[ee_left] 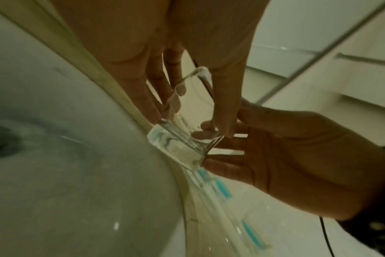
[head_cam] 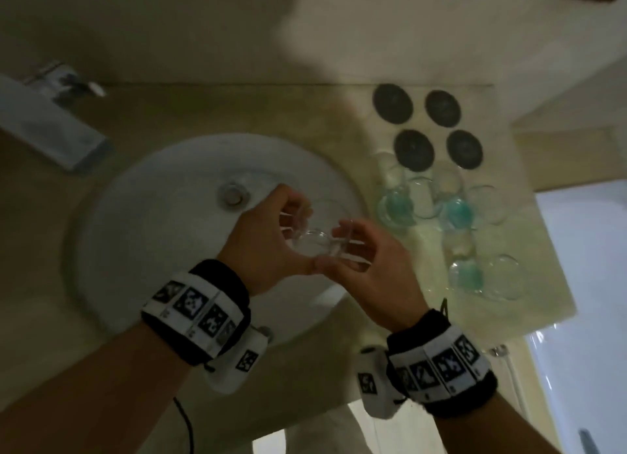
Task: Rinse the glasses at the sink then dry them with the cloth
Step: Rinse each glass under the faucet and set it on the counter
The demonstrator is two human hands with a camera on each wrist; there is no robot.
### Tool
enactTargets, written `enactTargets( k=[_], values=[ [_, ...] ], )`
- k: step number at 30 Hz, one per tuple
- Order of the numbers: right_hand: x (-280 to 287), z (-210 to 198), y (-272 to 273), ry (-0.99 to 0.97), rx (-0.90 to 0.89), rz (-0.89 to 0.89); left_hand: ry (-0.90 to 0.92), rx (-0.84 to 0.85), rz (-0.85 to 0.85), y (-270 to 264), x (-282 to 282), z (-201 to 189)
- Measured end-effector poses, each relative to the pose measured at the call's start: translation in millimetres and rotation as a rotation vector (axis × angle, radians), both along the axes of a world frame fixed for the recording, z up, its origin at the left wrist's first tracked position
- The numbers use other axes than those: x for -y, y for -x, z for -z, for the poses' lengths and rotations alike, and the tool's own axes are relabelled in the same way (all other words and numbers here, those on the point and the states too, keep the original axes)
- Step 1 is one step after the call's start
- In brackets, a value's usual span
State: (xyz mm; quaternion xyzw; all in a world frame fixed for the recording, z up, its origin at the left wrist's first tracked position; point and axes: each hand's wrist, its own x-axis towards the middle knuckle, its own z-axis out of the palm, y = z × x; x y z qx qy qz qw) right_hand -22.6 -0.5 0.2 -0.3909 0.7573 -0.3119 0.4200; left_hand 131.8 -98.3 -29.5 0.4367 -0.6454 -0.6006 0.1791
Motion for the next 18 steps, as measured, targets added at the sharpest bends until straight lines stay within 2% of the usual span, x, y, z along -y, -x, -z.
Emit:
enactTargets(
  k=[4, 9, 18],
  values=[
    [-42, 0, 39, 0.062, 0.076, 0.177, 0.100, 0.010, 0.174, 52, -24, -4],
    [-80, 19, 79, 0.066, 0.045, 0.282, 0.094, -0.039, 0.256, 100, -52, 4],
    [-107, 42, 127, -0.012, -0.028, 0.215, 0.180, 0.072, 0.283, 146, -78, 25]
  ],
)
